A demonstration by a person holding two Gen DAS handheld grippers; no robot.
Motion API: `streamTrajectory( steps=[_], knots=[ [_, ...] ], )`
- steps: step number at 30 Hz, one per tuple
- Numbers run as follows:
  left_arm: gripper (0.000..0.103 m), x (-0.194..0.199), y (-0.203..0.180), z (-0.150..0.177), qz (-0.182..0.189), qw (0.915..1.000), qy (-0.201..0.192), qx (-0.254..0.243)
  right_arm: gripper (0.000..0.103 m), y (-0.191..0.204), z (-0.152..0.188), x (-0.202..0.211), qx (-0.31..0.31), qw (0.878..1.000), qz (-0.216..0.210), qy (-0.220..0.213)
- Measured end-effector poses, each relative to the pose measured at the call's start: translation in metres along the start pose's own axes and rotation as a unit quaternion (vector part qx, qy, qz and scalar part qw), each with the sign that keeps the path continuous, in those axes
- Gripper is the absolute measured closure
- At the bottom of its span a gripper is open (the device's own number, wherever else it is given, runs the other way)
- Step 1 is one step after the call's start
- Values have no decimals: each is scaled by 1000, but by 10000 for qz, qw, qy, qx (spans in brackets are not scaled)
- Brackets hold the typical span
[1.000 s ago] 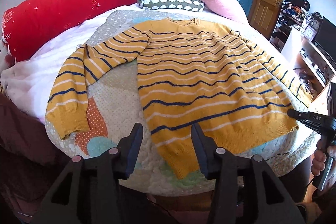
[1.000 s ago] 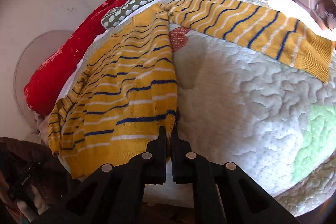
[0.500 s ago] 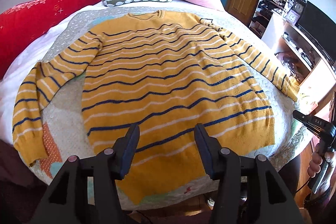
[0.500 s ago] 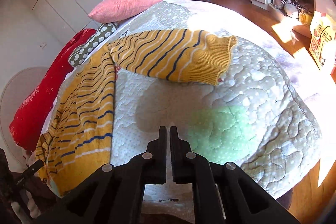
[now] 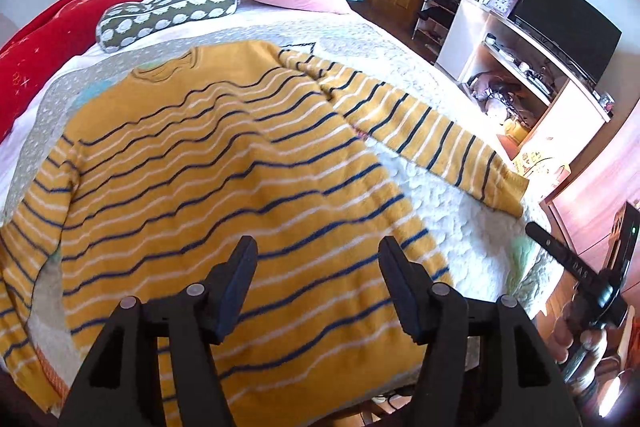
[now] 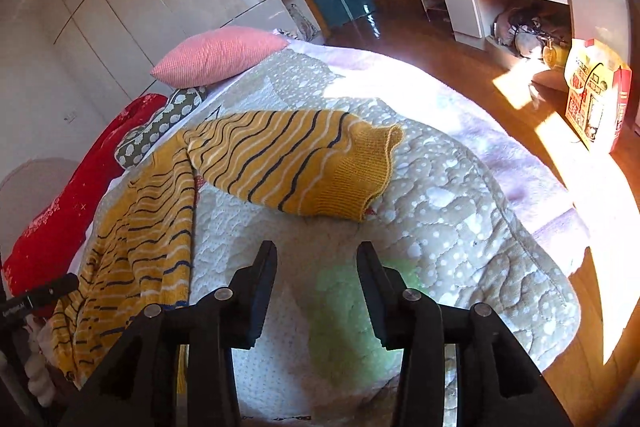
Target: Fold small clothes
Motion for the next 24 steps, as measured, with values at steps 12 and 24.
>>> streamTrajectory(
  steps=[12, 24],
  knots=[
    [41, -82, -54, -45, 673, 9969, 402, 77, 54, -17, -42, -54, -180, 9994, 270, 79],
    [41, -53, -9, -14, 963, 9936, 141, 573, 94, 84, -79, -34, 436, 9908, -1259, 233]
  ],
)
Point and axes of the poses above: each gripper's, at about its wrist camera, not at the fingertips, and x roughly against the way its jaws point, y to its left, z to its underside, the point moved 7 cm from there along -x, roughly the way its jaws point, and after that the axes turned 10 degrees about z, right-handed, at the moved point
